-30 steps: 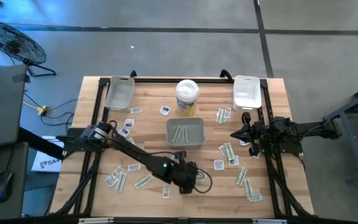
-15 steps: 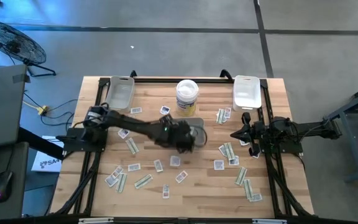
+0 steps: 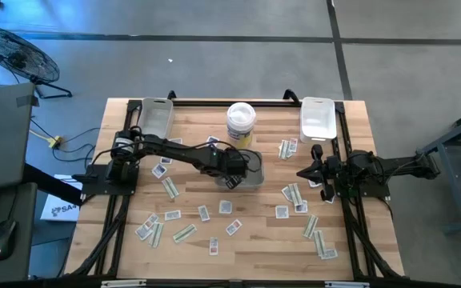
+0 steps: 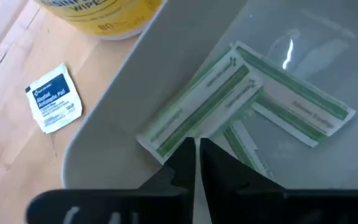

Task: Pick & Place First Aid Supplies
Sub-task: Put the bandage into the bottom gray bin

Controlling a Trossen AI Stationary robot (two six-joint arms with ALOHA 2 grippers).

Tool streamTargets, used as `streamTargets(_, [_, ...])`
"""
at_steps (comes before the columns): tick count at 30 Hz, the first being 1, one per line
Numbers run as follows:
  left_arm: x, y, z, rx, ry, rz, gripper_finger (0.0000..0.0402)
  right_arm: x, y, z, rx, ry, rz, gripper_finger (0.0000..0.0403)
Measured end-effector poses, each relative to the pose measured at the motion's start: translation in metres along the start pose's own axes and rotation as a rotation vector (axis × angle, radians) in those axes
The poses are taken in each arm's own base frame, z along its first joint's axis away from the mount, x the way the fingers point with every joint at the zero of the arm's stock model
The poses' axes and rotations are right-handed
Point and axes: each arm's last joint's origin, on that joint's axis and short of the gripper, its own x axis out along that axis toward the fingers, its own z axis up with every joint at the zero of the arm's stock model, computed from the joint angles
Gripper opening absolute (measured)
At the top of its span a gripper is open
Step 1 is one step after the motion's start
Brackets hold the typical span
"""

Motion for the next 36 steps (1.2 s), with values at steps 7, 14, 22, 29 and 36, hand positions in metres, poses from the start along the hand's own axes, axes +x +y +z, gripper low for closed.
streamTargets(7, [-0.009, -0.002, 0.005, 0.071, 0.046, -0.06, 0.0086, 0.0, 0.0, 0.0, 0.0, 0.0, 0.0, 0.0005])
streamTargets(14, [-0.092, 0.005, 0.007, 0.164, 0.05, -0.038, 0.0099, 0.0, 0.0, 0.0, 0.0, 0.002, 0.0, 0.0005])
streamTargets(22, [-0.175, 0.021, -0.052, 0.233, 0.093, 0.004, 0.0099, 0.001, 0.0, -0.002, 0.001, 0.022, -0.002, 0.0005])
streamTargets(29, [-0.198, 0.0, -0.134, 0.374, 0.19, -0.057, 0.0099, 0.001, 0.0, -0.002, 0.001, 0.026, -0.002, 0.0005])
streamTargets(36, [-0.179, -0.032, -0.208, 0.521, 0.116, -0.232, 0.0099, 0.001, 0.0, -0.003, 0.001, 0.031, -0.003, 0.0005])
